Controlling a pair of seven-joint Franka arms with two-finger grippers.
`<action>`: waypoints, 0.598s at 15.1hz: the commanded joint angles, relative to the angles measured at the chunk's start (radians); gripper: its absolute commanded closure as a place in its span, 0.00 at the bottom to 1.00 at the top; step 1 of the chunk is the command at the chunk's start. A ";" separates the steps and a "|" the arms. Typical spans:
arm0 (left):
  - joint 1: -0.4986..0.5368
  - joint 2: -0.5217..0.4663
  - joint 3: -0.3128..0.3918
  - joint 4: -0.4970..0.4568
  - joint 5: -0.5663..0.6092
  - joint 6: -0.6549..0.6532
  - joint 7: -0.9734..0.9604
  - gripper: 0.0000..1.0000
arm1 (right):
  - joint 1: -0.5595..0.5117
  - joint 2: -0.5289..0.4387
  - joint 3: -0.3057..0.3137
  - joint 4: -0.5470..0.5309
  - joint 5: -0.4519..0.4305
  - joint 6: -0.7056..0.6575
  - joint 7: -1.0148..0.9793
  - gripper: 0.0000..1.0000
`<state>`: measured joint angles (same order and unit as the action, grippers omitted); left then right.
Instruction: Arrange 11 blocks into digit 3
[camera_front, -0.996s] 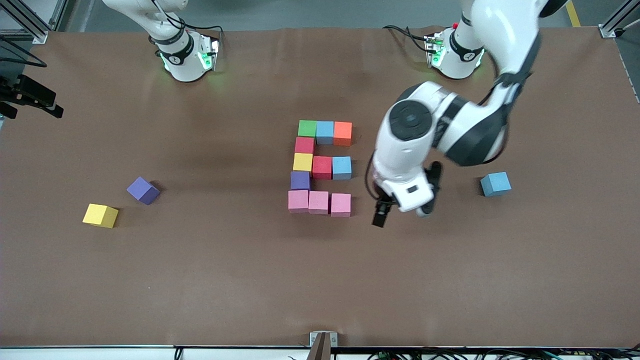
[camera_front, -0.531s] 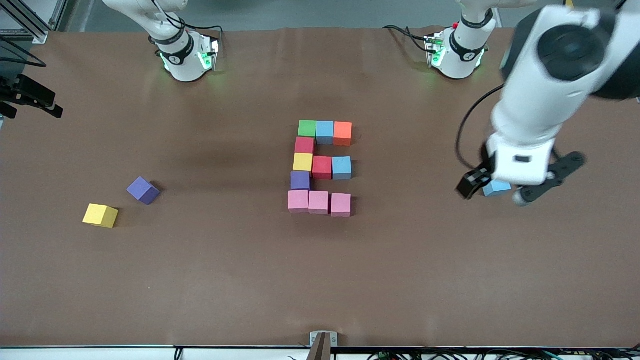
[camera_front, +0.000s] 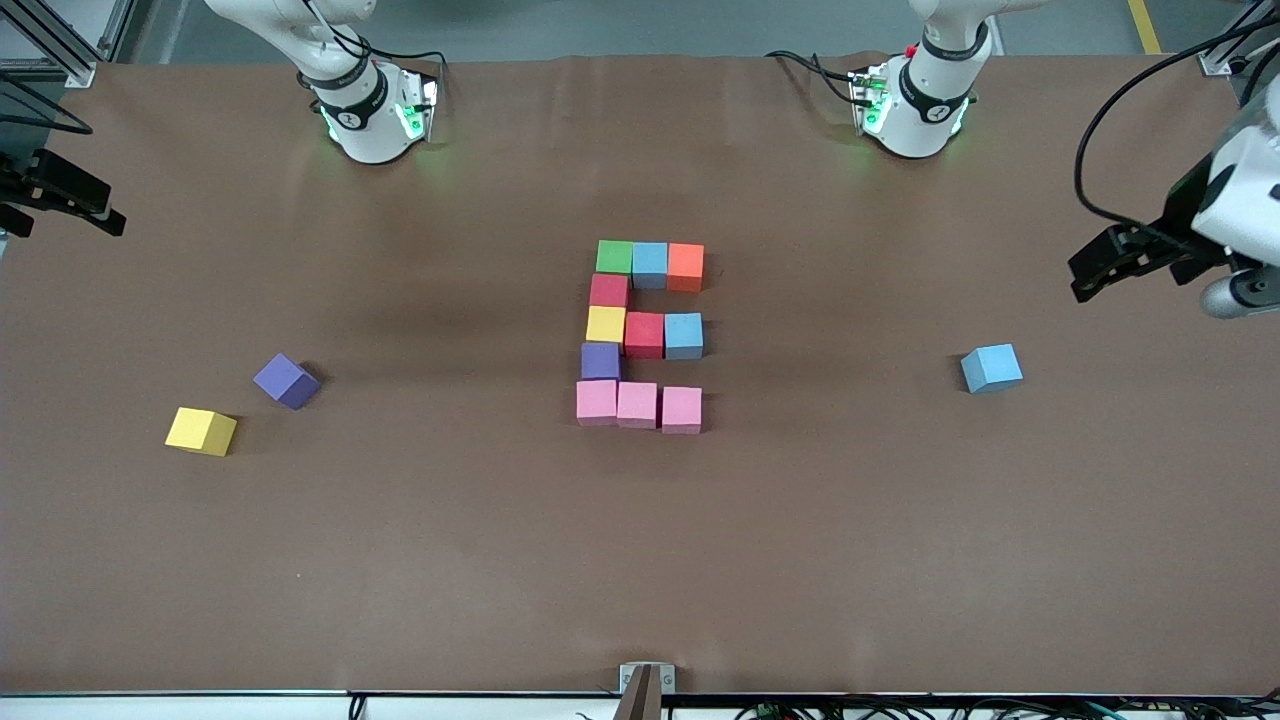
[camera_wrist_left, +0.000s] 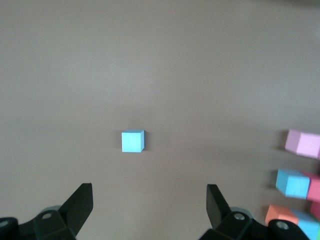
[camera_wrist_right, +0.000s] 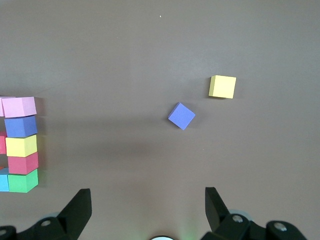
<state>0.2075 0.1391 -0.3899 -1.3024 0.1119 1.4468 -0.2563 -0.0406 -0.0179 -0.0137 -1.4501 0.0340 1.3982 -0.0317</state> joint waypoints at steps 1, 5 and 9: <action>-0.017 -0.055 0.046 -0.040 -0.037 -0.051 0.065 0.00 | -0.018 -0.008 0.011 -0.001 0.001 -0.012 0.003 0.00; -0.212 -0.113 0.260 -0.101 -0.055 -0.060 0.074 0.00 | -0.018 -0.008 0.011 -0.003 0.001 -0.016 0.003 0.00; -0.284 -0.147 0.341 -0.150 -0.055 -0.049 0.077 0.00 | -0.016 -0.008 0.011 -0.001 0.001 -0.024 0.003 0.00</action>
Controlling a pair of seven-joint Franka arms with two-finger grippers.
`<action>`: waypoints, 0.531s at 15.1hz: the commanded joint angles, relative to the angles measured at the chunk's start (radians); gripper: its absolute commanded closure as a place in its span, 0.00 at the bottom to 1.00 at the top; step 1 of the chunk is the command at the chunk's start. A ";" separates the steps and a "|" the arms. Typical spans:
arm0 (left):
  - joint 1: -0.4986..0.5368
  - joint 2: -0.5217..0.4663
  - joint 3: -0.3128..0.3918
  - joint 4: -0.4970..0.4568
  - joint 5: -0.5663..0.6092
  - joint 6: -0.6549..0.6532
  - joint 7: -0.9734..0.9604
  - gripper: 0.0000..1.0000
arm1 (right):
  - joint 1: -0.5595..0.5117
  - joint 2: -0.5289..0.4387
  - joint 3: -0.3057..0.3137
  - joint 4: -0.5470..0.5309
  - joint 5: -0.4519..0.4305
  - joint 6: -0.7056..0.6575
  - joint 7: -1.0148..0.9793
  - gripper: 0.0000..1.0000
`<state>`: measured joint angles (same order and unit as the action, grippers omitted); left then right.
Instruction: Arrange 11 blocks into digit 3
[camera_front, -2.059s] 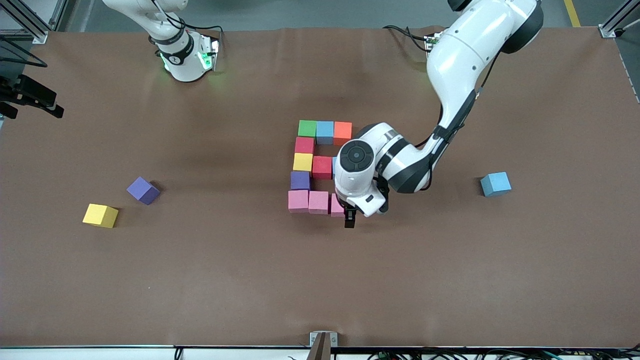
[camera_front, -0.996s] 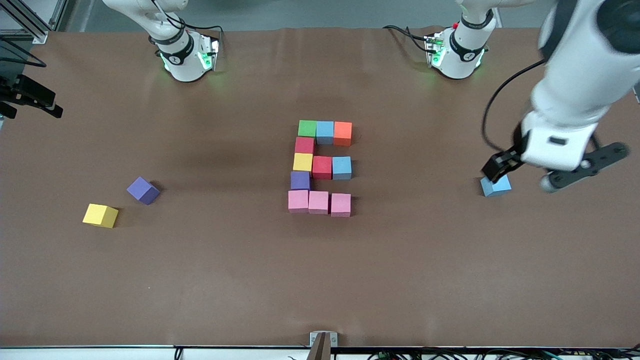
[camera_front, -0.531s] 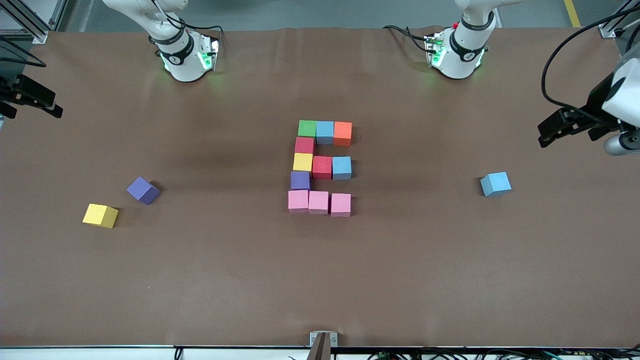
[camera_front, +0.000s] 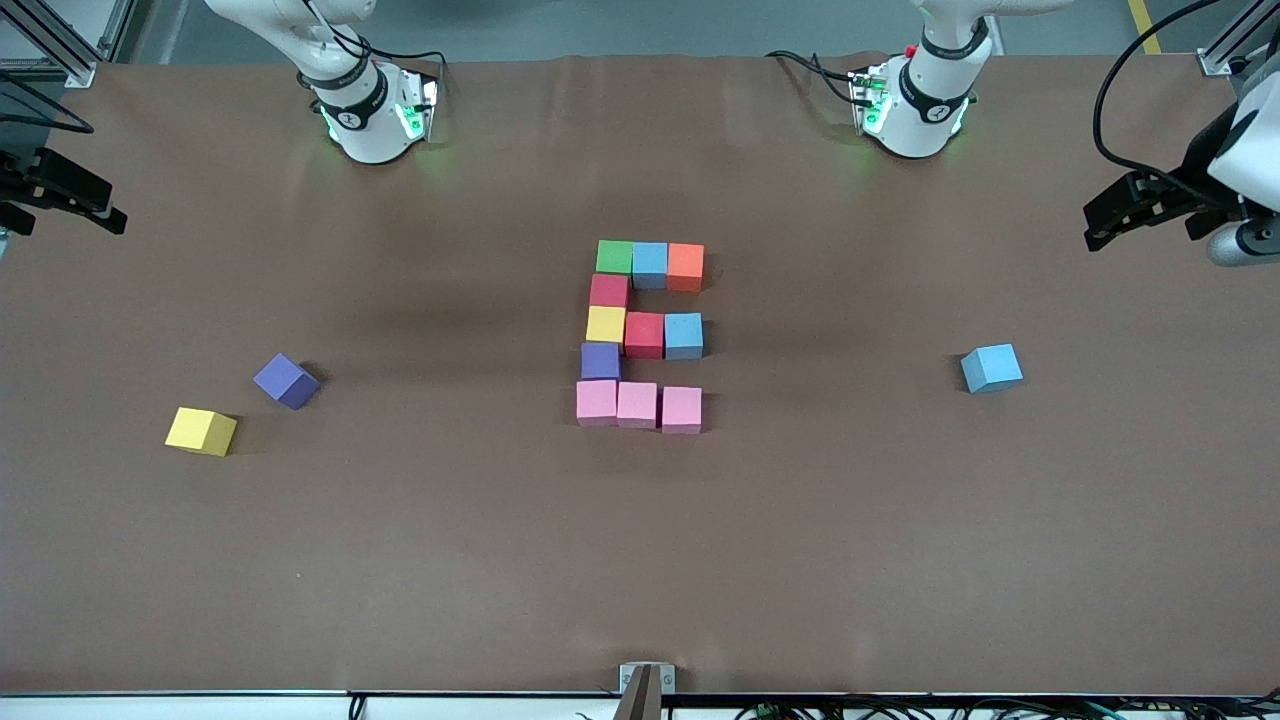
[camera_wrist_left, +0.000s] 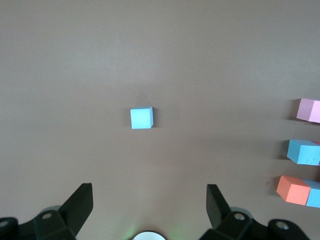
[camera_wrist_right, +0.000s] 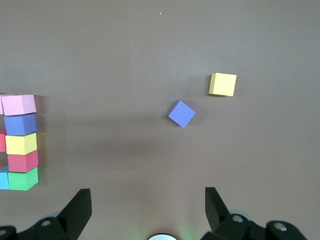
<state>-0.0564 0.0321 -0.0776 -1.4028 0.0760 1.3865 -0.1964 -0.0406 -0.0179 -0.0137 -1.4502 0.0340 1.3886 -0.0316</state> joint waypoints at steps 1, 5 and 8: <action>-0.051 -0.044 0.057 -0.054 -0.019 0.014 0.017 0.00 | -0.016 -0.008 0.011 0.001 0.001 -0.016 0.001 0.00; -0.057 -0.130 0.062 -0.237 -0.030 0.143 0.017 0.00 | -0.016 -0.008 0.011 0.002 0.001 -0.017 0.001 0.00; -0.046 -0.136 0.058 -0.245 -0.059 0.144 0.015 0.00 | -0.015 -0.008 0.014 0.002 0.003 -0.017 0.001 0.00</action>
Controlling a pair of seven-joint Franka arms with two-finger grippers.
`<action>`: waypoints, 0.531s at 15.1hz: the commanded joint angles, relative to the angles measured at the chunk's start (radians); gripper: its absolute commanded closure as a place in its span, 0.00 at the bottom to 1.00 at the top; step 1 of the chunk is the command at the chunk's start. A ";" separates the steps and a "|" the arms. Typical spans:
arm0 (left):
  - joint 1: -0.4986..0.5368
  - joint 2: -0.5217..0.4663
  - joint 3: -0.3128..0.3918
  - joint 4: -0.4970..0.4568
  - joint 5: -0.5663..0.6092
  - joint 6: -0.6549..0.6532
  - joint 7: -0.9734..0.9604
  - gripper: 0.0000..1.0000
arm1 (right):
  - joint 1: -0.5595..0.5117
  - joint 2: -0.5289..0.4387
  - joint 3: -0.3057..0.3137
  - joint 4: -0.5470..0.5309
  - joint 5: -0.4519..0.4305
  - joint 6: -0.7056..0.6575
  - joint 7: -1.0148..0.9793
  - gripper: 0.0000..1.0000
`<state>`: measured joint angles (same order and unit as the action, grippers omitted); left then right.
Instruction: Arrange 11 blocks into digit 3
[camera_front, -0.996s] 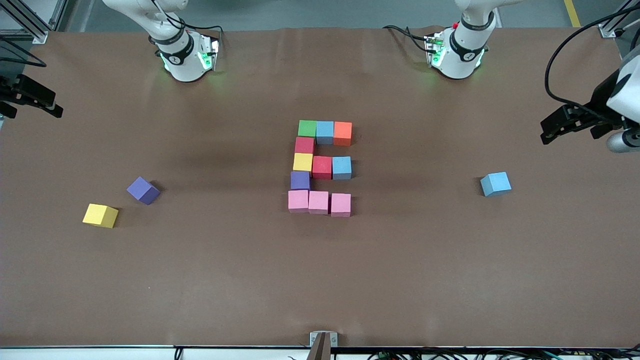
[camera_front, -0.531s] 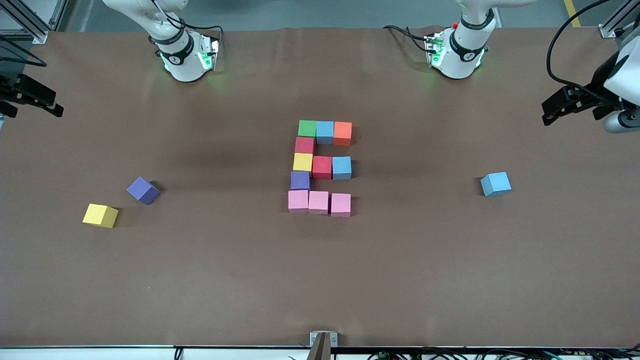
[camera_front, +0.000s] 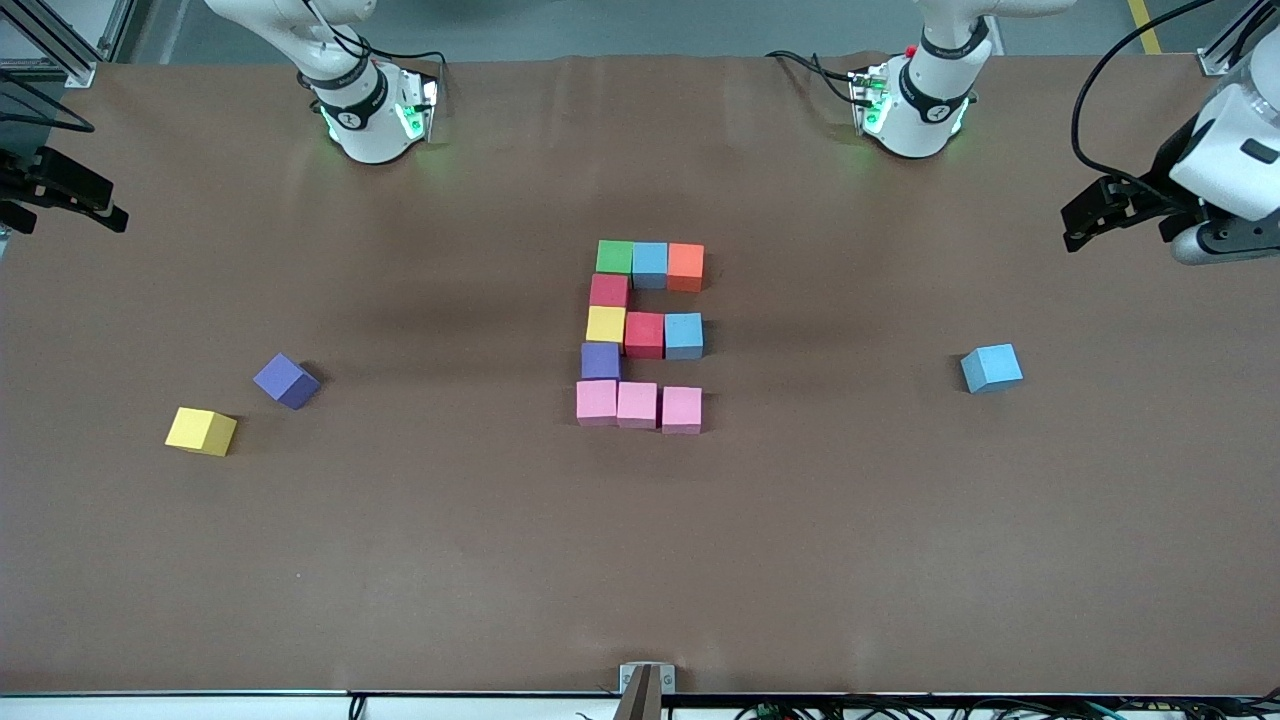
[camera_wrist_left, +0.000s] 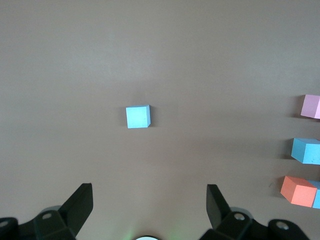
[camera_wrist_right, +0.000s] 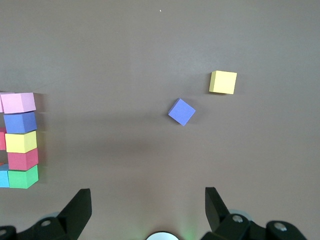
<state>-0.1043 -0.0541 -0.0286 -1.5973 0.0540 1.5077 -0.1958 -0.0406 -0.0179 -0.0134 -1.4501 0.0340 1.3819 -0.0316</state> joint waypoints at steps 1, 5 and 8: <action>-0.008 -0.055 0.015 -0.047 -0.048 0.022 0.015 0.00 | -0.015 -0.008 0.013 0.002 0.003 -0.011 -0.001 0.00; -0.009 -0.026 0.012 -0.023 -0.060 0.028 0.016 0.00 | -0.015 -0.008 0.015 0.002 0.001 -0.011 -0.001 0.00; -0.002 -0.015 0.013 0.014 -0.060 0.020 0.019 0.00 | -0.015 -0.008 0.013 0.002 0.001 -0.011 -0.002 0.00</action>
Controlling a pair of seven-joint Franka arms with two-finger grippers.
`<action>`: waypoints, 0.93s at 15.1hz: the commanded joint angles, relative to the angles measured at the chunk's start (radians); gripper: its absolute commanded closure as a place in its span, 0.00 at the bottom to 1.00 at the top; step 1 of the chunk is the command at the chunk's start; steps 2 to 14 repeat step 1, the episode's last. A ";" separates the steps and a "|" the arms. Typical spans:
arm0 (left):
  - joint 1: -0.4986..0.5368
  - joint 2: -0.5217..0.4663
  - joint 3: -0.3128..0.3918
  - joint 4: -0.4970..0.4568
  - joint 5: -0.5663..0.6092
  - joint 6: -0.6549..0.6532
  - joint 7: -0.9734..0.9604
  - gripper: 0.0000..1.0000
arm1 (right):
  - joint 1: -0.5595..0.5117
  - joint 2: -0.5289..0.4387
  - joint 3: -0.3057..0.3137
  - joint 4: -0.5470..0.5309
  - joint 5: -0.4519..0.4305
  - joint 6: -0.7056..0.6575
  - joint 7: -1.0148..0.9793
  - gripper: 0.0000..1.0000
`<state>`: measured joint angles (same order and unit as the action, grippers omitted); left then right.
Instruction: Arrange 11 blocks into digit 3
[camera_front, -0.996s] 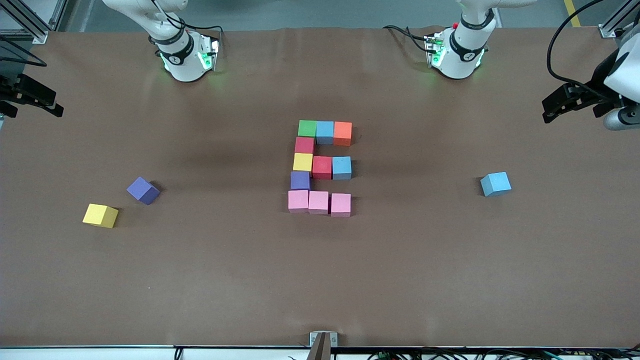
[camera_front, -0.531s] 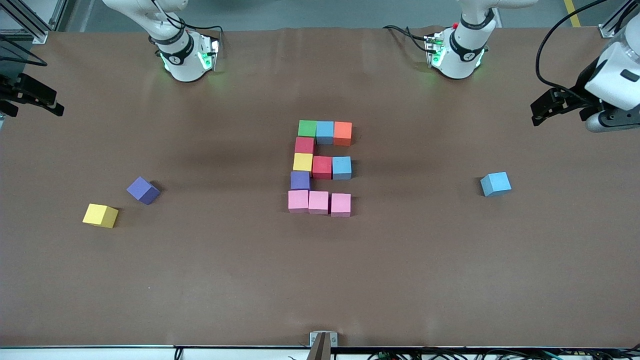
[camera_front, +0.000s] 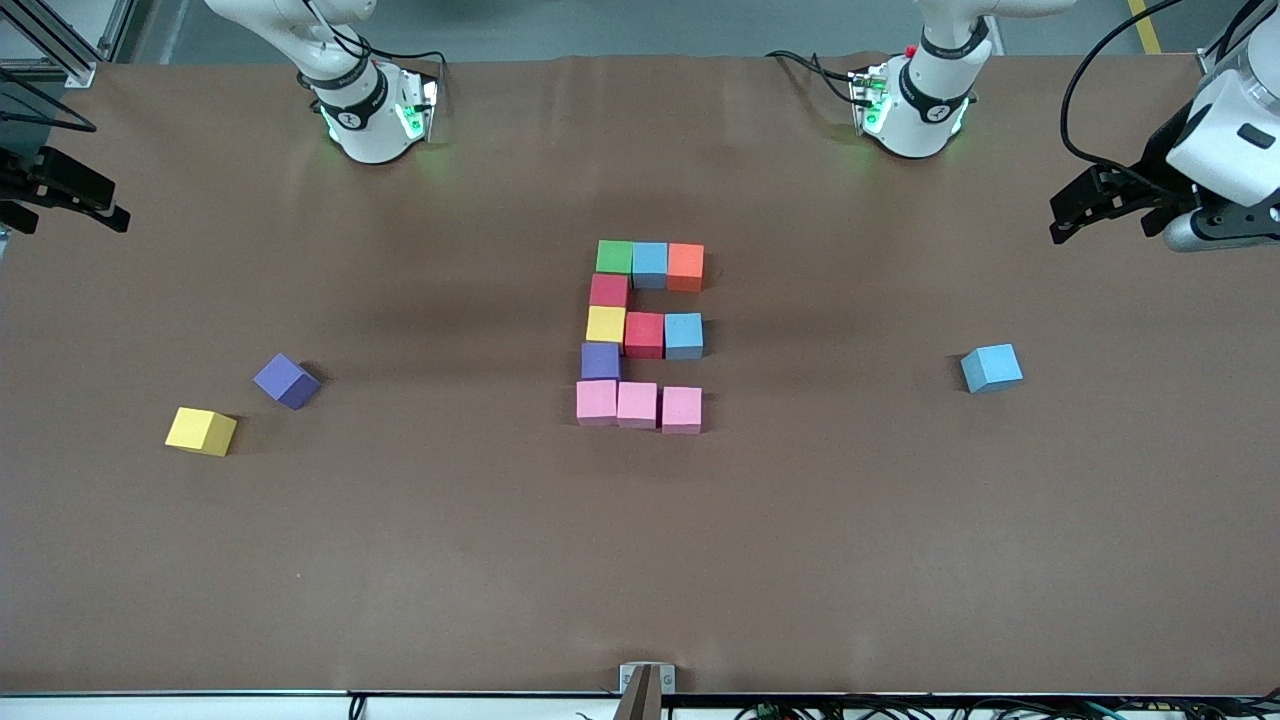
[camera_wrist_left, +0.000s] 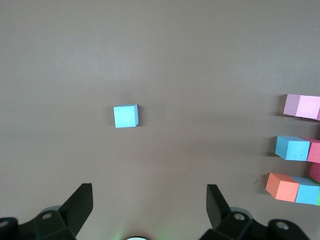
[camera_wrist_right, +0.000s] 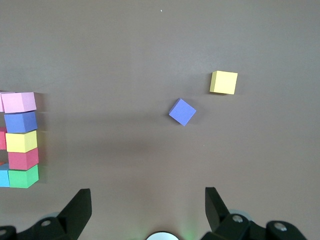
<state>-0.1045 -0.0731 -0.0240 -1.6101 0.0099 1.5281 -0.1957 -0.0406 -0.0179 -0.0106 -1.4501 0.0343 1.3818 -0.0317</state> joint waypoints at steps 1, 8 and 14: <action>-0.003 0.003 0.007 0.027 -0.018 -0.003 0.019 0.00 | -0.015 -0.010 0.011 0.002 0.001 -0.010 -0.002 0.00; -0.003 0.003 0.007 0.027 -0.018 -0.003 0.019 0.00 | -0.015 -0.010 0.011 0.002 0.001 -0.010 -0.002 0.00; -0.003 0.003 0.007 0.027 -0.018 -0.003 0.019 0.00 | -0.015 -0.010 0.011 0.002 0.001 -0.010 -0.002 0.00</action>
